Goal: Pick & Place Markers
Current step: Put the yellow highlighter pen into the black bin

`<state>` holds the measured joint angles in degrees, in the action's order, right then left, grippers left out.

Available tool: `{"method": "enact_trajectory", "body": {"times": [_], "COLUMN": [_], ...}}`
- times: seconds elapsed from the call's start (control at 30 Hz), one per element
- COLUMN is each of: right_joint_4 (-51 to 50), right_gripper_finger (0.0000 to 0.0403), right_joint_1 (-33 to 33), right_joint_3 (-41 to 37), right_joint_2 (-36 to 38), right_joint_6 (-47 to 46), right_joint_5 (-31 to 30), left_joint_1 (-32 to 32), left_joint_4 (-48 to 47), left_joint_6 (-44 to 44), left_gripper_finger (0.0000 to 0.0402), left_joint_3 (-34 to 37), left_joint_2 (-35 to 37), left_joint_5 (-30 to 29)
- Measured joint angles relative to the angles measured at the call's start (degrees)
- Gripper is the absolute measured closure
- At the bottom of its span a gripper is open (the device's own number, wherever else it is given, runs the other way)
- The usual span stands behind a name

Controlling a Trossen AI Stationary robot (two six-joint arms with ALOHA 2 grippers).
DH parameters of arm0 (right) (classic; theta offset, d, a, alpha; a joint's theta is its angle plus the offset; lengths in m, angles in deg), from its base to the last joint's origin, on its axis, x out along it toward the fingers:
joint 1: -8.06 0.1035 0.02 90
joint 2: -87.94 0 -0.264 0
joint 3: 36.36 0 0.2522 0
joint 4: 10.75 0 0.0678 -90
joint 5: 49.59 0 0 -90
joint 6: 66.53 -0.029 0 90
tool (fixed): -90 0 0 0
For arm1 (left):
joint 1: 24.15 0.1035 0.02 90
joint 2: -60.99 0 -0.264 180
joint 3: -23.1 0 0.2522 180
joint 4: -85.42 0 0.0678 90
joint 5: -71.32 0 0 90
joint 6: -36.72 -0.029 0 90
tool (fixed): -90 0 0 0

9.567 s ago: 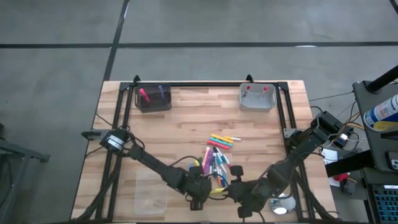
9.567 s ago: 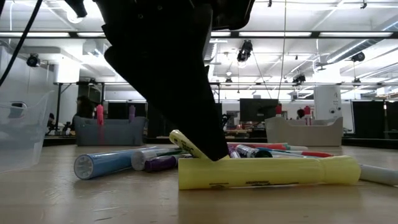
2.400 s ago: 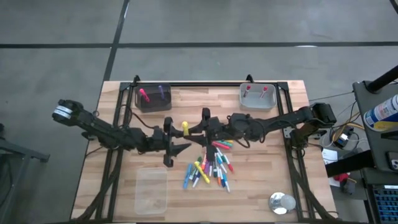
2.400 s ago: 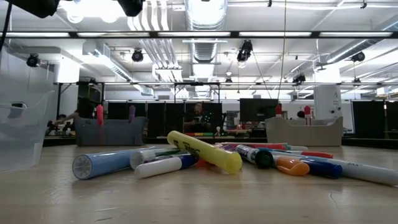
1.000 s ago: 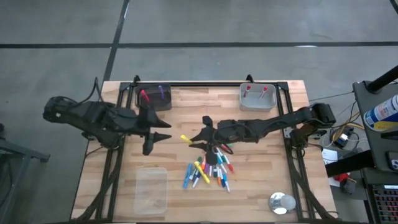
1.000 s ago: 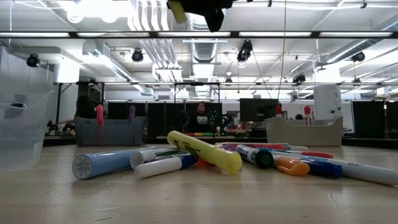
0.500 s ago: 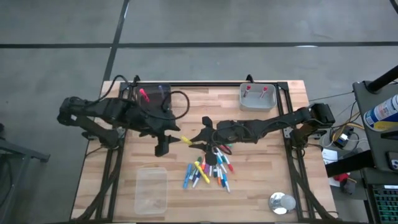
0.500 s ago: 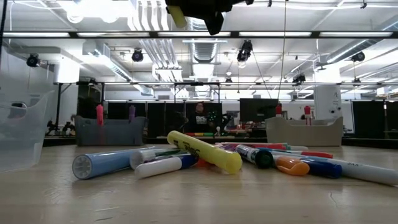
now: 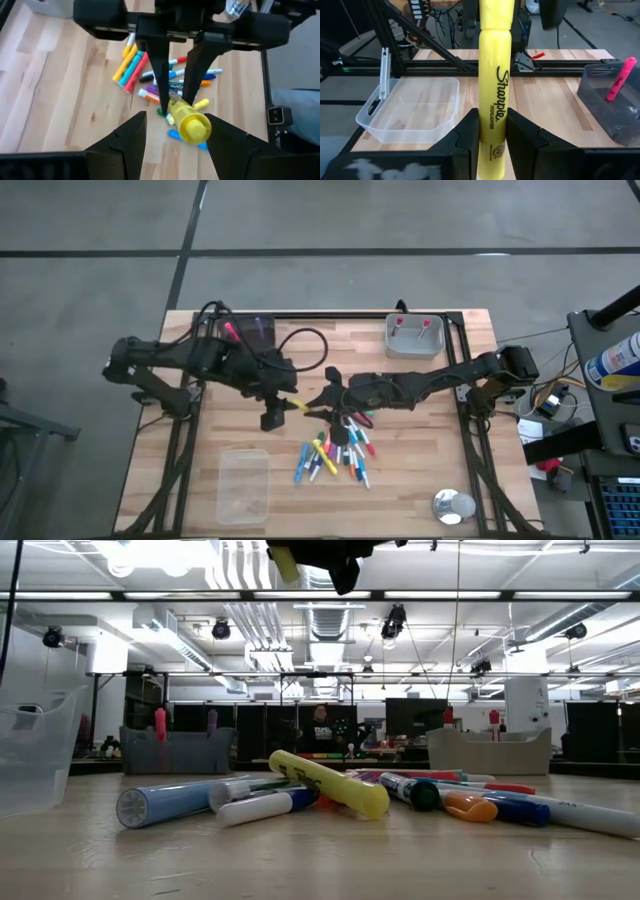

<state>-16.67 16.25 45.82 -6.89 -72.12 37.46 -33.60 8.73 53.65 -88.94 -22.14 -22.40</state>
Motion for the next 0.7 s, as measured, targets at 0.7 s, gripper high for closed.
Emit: {"method": "enact_trajectory", "body": {"times": [0.7], "right_joint_4": [-0.1], "right_gripper_finger": [0.0328], "right_joint_1": [0.0], "right_joint_3": [-0.3], "right_joint_2": [0.0], "right_joint_6": [-0.2], "right_joint_5": [0.0], "left_joint_1": [0.7], "left_joint_4": [0.8], "left_joint_6": [-0.4], "left_gripper_finger": [0.0217], "left_joint_3": [-0.2], "left_joint_2": [-0.3], "left_joint_5": [3.0]}}
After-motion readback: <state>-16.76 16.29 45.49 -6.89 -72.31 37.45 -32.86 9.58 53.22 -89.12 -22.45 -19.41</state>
